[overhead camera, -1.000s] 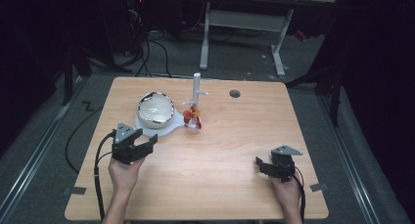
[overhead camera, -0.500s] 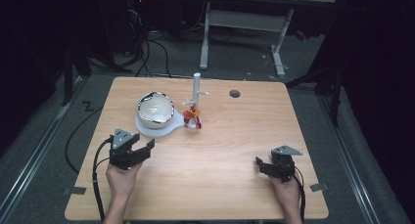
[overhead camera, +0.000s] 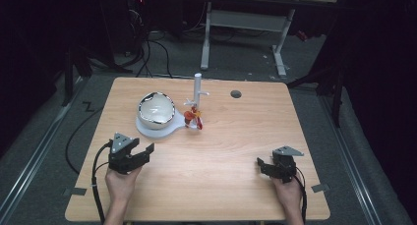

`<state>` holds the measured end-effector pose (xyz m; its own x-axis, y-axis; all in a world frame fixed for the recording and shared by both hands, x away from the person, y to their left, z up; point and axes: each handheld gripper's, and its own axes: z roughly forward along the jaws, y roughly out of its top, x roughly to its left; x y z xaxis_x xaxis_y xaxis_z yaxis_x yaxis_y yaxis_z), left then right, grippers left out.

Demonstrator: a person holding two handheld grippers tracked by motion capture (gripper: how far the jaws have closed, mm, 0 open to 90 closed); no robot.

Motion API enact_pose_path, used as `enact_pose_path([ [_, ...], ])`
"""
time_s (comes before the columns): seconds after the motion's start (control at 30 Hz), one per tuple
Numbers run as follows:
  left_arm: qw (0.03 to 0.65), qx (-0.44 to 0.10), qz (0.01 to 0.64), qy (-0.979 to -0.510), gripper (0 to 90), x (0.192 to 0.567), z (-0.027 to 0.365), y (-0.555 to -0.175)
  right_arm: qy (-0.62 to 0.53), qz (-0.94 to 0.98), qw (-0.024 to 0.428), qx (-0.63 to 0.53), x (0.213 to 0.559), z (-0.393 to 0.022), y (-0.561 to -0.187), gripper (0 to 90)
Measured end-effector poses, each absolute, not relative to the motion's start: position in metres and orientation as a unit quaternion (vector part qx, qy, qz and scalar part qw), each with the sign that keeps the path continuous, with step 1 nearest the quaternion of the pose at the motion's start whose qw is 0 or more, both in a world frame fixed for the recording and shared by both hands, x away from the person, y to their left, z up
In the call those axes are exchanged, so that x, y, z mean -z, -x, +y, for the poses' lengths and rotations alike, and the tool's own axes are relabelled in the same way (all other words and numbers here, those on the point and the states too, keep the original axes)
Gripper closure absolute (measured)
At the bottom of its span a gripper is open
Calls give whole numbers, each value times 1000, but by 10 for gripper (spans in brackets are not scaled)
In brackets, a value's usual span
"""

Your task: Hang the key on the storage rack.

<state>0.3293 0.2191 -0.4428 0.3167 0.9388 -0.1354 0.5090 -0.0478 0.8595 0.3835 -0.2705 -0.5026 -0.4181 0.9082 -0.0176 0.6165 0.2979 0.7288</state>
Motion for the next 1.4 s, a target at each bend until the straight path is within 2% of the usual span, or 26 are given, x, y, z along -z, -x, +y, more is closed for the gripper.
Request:
enact_pose_path([
  [0.87, 423, -225, 543, -689, 386, 472, 216, -322, -492, 775, 221, -330, 503, -271, -383, 298],
  [1.4, 359, -226, 563, -710, 369, 507, 218, -320, -492, 775, 221, -330, 503, -271, -383, 298],
])
